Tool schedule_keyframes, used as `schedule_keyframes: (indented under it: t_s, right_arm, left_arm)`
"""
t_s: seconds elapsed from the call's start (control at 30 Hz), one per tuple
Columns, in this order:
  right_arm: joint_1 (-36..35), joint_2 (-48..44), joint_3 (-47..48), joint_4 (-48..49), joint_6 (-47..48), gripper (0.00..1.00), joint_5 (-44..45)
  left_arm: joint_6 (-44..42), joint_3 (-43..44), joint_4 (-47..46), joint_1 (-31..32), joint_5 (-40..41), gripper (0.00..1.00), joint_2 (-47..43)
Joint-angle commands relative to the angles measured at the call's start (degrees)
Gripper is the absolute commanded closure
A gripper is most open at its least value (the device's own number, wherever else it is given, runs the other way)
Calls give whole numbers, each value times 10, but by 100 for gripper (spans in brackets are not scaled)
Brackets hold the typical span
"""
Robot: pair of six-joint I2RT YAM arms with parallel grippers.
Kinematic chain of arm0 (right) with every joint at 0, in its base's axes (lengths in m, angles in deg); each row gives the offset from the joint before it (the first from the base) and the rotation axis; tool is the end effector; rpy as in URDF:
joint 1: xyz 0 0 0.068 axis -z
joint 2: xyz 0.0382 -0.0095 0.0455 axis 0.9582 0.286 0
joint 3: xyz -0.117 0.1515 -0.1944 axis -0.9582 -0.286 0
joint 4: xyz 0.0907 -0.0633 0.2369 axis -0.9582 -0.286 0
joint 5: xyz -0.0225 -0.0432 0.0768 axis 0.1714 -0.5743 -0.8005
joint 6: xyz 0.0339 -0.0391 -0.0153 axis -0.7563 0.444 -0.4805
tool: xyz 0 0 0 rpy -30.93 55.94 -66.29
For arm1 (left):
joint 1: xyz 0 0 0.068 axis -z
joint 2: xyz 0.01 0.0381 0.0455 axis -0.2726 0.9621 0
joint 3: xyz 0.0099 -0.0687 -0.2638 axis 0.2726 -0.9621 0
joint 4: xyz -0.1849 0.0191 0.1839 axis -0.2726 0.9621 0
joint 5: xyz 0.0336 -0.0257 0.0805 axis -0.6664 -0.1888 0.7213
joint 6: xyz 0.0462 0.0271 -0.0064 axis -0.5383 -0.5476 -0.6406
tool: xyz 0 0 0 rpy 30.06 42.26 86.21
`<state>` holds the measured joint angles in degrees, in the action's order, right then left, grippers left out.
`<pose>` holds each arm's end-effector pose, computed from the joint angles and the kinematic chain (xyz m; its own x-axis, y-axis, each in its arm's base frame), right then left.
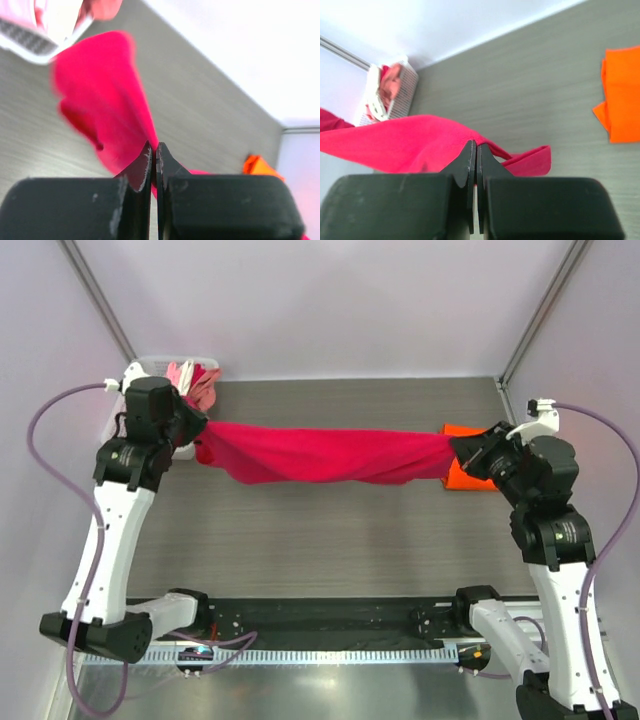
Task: Fold and stack the t-shirts
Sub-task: Flatten the tshirt out
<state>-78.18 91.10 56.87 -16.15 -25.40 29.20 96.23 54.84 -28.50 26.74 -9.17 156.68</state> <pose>0.1394 0.0164 0.4174 -0.3075 0.4769 -0.8234 -0.0628 0.8533 0.5176 0.2314 -0.0364 0.4371 -0.3204 -0.6671 -0.6725 -0.3624 0.7423 -0.5636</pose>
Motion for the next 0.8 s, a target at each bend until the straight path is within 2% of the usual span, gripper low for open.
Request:
schedule_keyframes:
  t_s: [0.0, 0.13, 0.17, 0.2, 0.23, 0.27, 0.37, 0.4, 0.47, 0.6, 0.77]
  right_arm:
    - [1, -1, 40, 2, -6, 99, 2]
    - [1, 38, 37, -1, -10, 99, 12]
    - [1, 46, 34, 0, -14, 99, 13]
    - [1, 67, 26, 1, -16, 99, 12]
    - [1, 75, 21, 2, -18, 99, 13]
    - [1, 83, 16, 5, -20, 99, 11]
    - [1, 107, -9, 20, -17, 99, 26]
    - [1, 109, -26, 23, -16, 99, 35]
    - [1, 116, -42, 37, -14, 99, 50]
    - [6, 125, -99, 65, -20, 99, 105]
    - [12, 127, -163, 136, -44, 99, 144]
  left_arm:
    - [-20, 28, 5, -1, 19, 100, -7]
    - [-8, 56, -11, 2, -20, 100, 103]
    - [-7, 60, -24, 3, -30, 90, 135]
    - [-11, 65, -28, 7, -41, 76, 163]
    - [-12, 75, -27, 8, -56, 54, 193]
    - [-14, 103, -5, 9, -78, 26, 263]
    - [-31, 168, 82, 22, -61, 14, 347]
    - [-34, 161, 84, 34, -27, 11, 363]
    - [-40, 120, 44, 41, -22, 9, 350]
    - [-28, -38, -37, 42, -32, 9, 257]
    - [-24, -165, -85, 44, -53, 16, 110]
